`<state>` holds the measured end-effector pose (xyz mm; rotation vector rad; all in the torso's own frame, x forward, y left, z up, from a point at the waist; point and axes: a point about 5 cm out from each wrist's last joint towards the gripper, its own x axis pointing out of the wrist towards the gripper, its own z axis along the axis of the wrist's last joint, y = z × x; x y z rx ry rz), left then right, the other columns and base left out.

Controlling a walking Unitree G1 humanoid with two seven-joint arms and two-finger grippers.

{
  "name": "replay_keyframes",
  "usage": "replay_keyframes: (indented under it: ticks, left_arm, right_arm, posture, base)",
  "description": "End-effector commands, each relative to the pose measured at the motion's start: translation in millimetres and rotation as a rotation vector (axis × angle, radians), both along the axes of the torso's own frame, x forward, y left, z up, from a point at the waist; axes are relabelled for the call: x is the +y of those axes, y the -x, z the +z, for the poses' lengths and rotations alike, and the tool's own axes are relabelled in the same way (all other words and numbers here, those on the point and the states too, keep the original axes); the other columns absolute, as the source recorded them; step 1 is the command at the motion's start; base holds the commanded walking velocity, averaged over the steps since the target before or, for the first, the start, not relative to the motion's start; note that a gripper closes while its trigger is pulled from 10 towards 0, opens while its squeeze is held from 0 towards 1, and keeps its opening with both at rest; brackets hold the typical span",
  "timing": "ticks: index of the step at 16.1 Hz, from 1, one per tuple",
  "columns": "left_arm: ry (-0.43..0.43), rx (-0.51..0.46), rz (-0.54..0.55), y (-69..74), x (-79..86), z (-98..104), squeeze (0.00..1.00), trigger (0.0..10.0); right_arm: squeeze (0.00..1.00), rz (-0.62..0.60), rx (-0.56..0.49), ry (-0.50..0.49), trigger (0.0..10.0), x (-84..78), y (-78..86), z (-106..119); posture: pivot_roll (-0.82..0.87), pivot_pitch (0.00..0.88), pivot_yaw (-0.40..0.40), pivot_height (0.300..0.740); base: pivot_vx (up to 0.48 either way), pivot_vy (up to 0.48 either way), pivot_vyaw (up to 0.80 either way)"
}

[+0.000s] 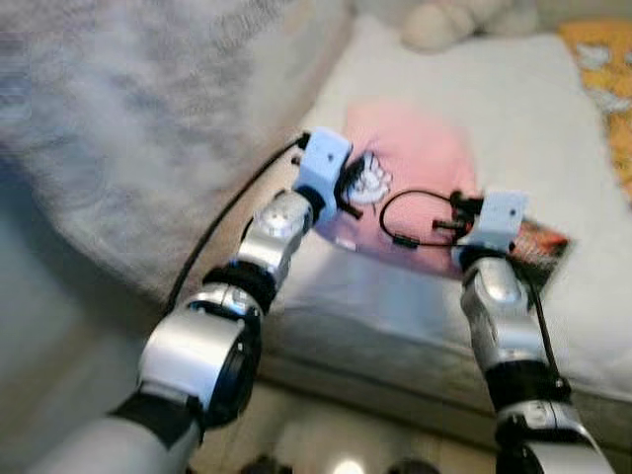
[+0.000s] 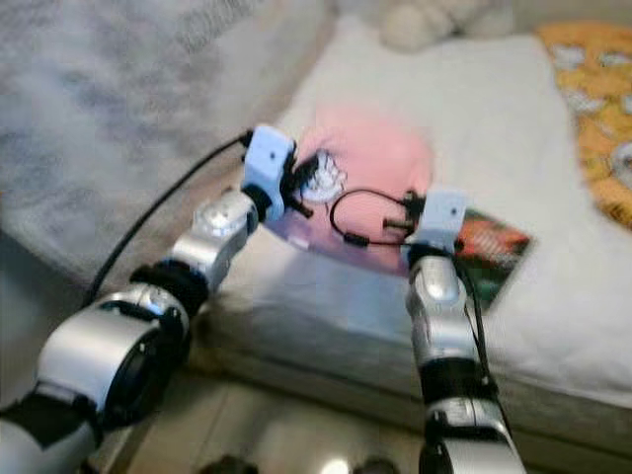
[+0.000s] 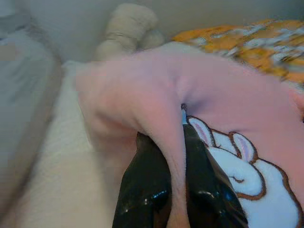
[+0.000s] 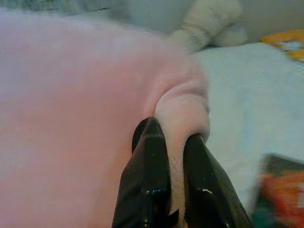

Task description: Clean up the room

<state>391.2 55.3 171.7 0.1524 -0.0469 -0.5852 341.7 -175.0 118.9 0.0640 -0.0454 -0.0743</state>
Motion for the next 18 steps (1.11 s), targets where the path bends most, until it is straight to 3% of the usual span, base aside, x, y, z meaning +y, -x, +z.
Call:
replay_keyframes:
  ticks: [1, 4, 6, 9, 12, 18]
  left_arm:
    - [0.006, -0.058, 0.073, -9.0, 16.6, 18.7, 0.0, 10.0]
    - [-0.049, -0.054, 0.053, -9.6, 11.0, 20.0, 0.0, 10.0]
    - [-0.066, -0.051, 0.039, -9.0, 6.0, 20.0, 0.0, 10.0]
    - [-0.066, -0.058, 0.021, -7.4, -4.1, 21.3, 0.0, 10.0]
    - [0.064, -0.039, -0.013, -0.3, -16.5, 15.5, 0.0, 10.0]
    - [0.056, -0.015, 0.007, 4.2, -26.3, 6.3, 0.0, 10.0]
  right_arm:
    - [0.0, -0.055, 0.011, 0.005, 10.0, -14.5, 3.0, -3.0]
    - [0.0, -0.063, 0.018, 0.005, 10.0, -16.1, 5.5, -6.1]
    - [0.0, -0.072, 0.031, -0.004, 10.0, -17.1, 5.4, -7.5]
    - [0.0, -0.079, 0.008, 0.004, 10.0, -17.9, 6.7, -5.2]
    - [0.0, -0.098, 0.01, 0.005, 10.0, -23.9, 11.5, -7.9]
    - [0.0, -0.092, 0.018, 0.012, 10.0, -22.6, 12.7, -9.2]
  posture:
    - [-0.08, 0.0, 0.075, 0.74]
    - [-0.08, 0.0, 0.08, 0.74]
    - [-0.08, 0.0, 0.081, 0.74]
    - [-0.09, 0.0, 0.087, 0.74]
    - [-0.1, 0.0, 0.09, 0.74]
    - [-0.1, 0.0, 0.084, 0.74]
  base:
    - [0.0, 0.45, 0.0]
    - [0.0, 0.447, 0.0]
    - [0.322, 0.356, -0.8]
    - [0.15, 0.0, -0.27]
    - [0.126, 0.0, 0.0]
    - [0.479, 0.0, 0.0]
